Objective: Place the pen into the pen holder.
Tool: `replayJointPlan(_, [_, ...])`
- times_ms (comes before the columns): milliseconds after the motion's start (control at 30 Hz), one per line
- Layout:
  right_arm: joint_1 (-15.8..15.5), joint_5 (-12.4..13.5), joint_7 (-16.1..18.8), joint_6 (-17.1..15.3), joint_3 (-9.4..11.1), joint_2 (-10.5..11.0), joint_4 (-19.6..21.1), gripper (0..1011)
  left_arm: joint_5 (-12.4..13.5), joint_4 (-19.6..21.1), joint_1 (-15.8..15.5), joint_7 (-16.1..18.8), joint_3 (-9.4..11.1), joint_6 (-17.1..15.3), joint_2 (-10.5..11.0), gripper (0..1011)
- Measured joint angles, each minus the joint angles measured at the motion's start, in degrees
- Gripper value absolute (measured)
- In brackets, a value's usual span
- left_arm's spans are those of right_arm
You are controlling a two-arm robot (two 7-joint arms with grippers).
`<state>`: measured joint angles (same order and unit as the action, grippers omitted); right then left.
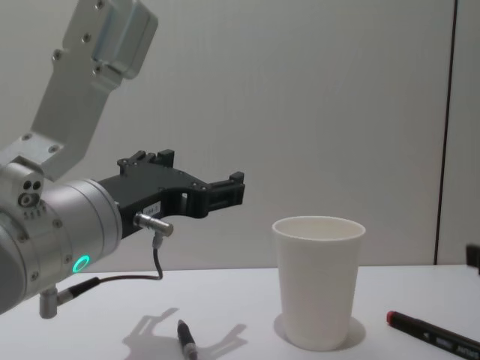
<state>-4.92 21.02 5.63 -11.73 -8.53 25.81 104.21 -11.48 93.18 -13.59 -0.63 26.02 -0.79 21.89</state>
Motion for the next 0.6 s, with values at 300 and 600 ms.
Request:
replayJointPlan(300, [1.38, -3.31, 1.14, -6.69, -1.05, -0.38, -0.47, 1001, 0.00, 0.00, 0.00, 0.00, 0.00, 0.00, 0.00, 1001])
replayJointPlan(600, [3.18, -6.37, 2.47, -11.05, -2.23, -1.42, -1.98, 1001, 0.00, 0.00, 0.00, 0.00, 0.00, 0.00, 0.00, 1001])
